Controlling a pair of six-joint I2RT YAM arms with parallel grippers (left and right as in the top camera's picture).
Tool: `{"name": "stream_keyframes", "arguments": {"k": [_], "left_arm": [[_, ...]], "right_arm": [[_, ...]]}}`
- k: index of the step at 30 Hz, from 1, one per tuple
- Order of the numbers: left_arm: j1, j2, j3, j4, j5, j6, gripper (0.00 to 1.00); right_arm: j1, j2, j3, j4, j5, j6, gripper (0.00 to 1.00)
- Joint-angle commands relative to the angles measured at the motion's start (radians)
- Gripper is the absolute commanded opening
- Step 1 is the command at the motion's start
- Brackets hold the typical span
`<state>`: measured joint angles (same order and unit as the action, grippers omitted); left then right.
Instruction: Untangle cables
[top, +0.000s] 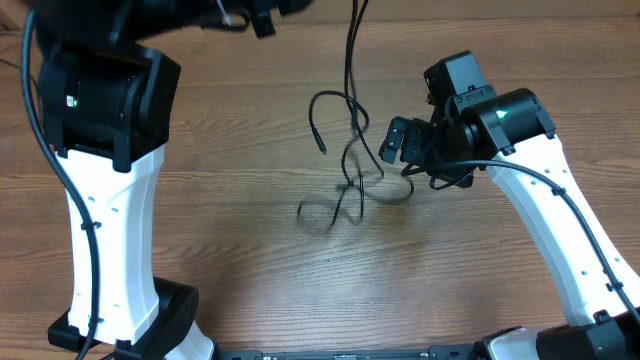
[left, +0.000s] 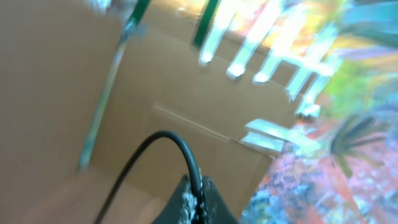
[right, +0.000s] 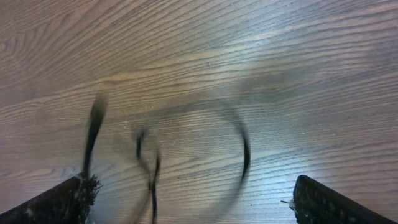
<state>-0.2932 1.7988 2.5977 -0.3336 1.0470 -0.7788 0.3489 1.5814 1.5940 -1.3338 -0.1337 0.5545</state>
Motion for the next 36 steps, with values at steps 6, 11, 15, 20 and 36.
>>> {"name": "stream_keyframes", "arguments": {"k": [6, 11, 15, 20, 36], "left_arm": [[0.006, -0.021, 0.01, 0.261, -0.24, -0.296, 0.04], [0.006, -0.021, 0.01, -0.202, -0.528, 0.069, 0.04], [0.006, -0.014, 0.009, -0.508, -0.882, 0.185, 0.04], [0.006, -0.014, 0.009, -0.492, -0.87, 0.106, 0.04], [-0.016, -0.012, 0.009, -1.028, -0.961, -0.396, 0.04]], "right_arm": [[0.004, -0.001, -0.005, 0.0, -0.002, 0.005, 1.0], [0.004, -0.001, -0.005, -0.024, -0.002, 0.005, 1.0], [0.004, -0.001, -0.005, -0.032, -0.003, 0.005, 1.0], [0.004, -0.001, -0.005, -0.005, -0.131, -0.12, 1.0], [0.042, -0.092, 0.113, 0.341, -0.515, -0.436, 1.0]]}}
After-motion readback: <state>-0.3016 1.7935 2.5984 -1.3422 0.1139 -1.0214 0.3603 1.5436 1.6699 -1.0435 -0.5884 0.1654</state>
